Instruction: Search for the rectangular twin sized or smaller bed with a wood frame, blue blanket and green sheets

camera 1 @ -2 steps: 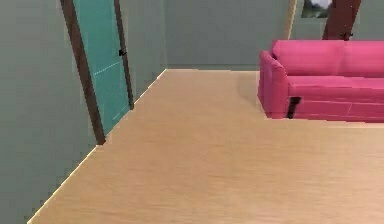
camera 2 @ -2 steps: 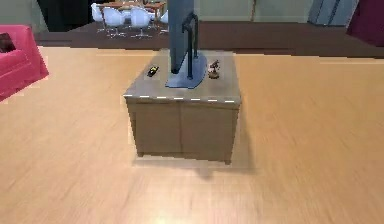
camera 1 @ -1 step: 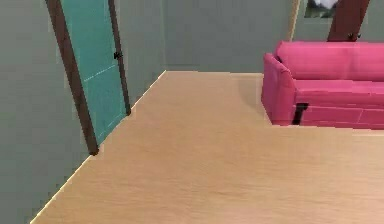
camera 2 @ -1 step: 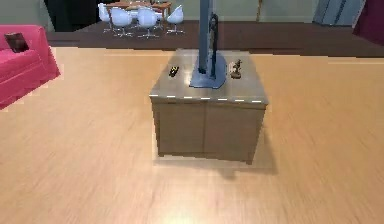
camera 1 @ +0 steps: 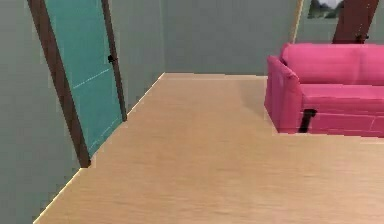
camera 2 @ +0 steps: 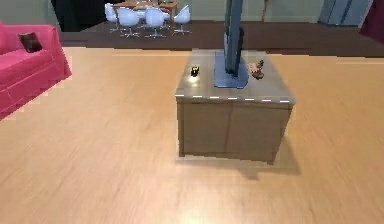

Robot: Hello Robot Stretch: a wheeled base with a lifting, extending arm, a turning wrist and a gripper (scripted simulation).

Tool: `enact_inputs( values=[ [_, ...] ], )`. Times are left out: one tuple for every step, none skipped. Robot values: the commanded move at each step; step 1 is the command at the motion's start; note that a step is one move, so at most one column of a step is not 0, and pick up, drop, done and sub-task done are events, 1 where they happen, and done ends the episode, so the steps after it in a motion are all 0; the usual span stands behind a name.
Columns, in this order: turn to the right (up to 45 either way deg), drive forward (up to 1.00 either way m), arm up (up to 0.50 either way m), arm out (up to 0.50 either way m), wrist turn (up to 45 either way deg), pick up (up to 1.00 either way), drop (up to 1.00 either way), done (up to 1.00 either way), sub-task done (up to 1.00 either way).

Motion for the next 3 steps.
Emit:
enact_inputs(
  values=[
    [9.0, 0.00, 0.00, 0.00, 0.0, 0.00, 0.00, 0.00, 0.00],
    [0.0, 1.00, 0.00, 0.00, 0.0, 0.00, 0.00, 0.00, 0.00],
    [0.0, 1.00, 0.00, 0.00, 0.0, 0.00, 0.00, 0.00, 0.00]
  ],
)
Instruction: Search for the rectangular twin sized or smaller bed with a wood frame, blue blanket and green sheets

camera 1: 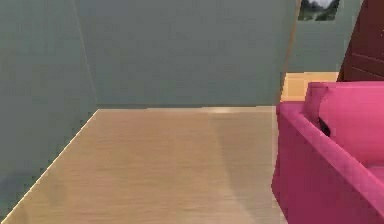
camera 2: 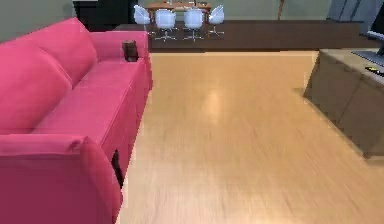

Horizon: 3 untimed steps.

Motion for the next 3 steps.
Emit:
enact_inputs(
  values=[
    [0.0, 1.00, 0.00, 0.00, 0.0, 0.00, 0.00, 0.00, 0.00],
    [0.0, 0.85, 0.00, 0.00, 0.0, 0.00, 0.00, 0.00, 0.00],
    [42.0, 0.00, 0.00, 0.00, 0.0, 0.00, 0.00, 0.00, 0.00]
  ],
)
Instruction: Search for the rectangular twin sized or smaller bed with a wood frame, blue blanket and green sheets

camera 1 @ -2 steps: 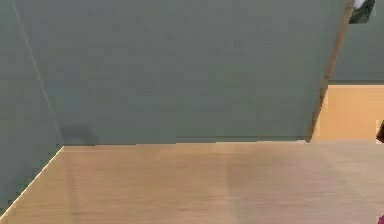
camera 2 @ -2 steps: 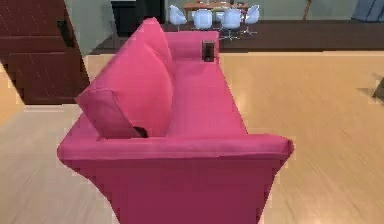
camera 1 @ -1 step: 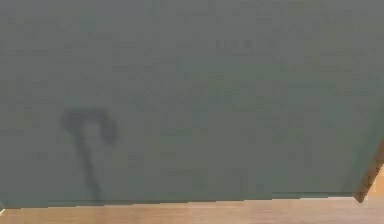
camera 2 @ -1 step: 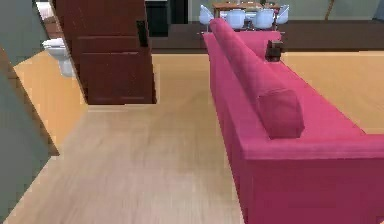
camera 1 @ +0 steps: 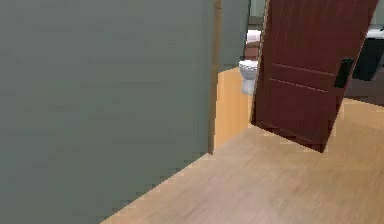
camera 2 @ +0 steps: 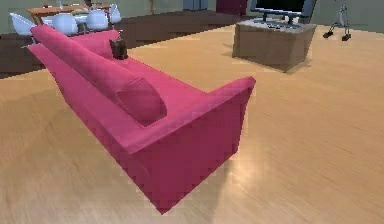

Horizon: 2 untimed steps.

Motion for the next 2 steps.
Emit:
enact_inputs(
  values=[
    [0.0, 0.45, 0.00, 0.00, 0.0, 0.00, 0.00, 0.00, 0.00],
    [39.0, 0.00, 0.00, 0.00, 0.0, 0.00, 0.00, 0.00, 0.00]
  ],
)
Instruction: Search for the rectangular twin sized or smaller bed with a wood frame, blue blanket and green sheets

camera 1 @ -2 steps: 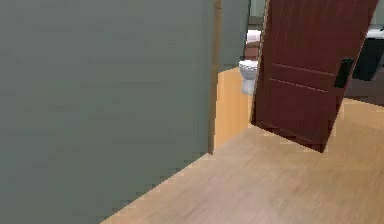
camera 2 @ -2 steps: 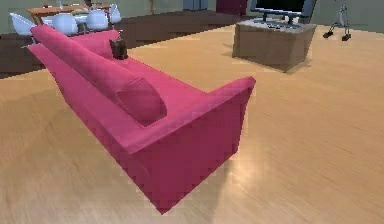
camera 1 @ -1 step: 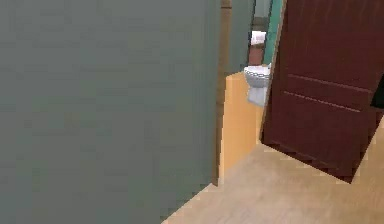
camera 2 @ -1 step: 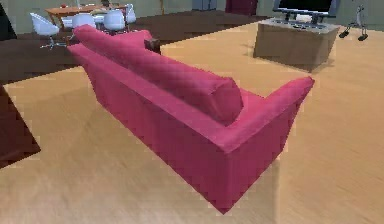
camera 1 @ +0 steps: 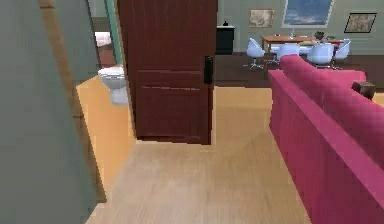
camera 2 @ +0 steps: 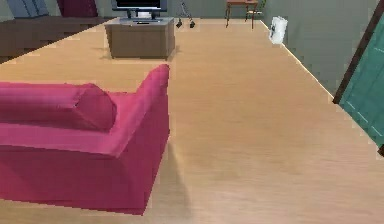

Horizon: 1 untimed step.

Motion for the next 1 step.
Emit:
enact_inputs(
  values=[
    [0.0, 0.20, 0.00, 0.00, 0.0, 0.00, 0.00, 0.00, 0.00]
  ],
)
